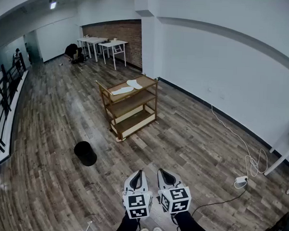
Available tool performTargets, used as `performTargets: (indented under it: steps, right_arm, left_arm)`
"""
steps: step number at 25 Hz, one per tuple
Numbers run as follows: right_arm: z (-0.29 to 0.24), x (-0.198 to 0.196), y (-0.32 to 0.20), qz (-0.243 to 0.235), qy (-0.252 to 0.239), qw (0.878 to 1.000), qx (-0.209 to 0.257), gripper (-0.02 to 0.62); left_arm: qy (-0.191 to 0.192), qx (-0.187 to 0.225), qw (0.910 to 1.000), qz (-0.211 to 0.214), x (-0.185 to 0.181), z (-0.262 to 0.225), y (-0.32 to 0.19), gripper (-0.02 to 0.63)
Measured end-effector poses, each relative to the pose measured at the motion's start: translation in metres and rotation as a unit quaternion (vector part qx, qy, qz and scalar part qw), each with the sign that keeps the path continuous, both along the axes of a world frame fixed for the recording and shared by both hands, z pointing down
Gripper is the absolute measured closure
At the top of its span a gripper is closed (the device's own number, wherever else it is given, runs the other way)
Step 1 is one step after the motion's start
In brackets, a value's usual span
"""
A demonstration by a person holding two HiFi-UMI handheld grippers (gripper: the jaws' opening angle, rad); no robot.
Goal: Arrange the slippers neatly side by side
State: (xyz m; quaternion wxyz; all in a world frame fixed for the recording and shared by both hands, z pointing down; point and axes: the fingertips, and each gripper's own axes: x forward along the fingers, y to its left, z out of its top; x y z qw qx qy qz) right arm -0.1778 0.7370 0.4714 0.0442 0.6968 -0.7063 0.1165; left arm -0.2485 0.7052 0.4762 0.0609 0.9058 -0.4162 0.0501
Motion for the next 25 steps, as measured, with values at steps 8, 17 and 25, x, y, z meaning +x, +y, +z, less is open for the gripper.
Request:
performTargets:
  steps: [8, 17, 25]
  right_arm:
    - [0.001, 0.002, 0.003, 0.000, 0.002, 1.000, 0.001, 0.597]
    - [-0.002, 0.001, 0.004, 0.001, 0.003, 1.000, 0.004, 0.597]
    - [-0.008, -0.006, 0.005, 0.001, -0.003, 1.000, 0.013, 0.597]
  left_arm:
    - [0.001, 0.000, 1.0000, 0.000, 0.002, 0.001, 0.002, 0.606]
    - [-0.002, -0.003, 1.0000, -0.002, 0.000, 0.002, 0.004, 0.606]
    - [0.015, -0.010, 0.9998, -0.011, -0.010, -0.002, 0.002, 0.606]
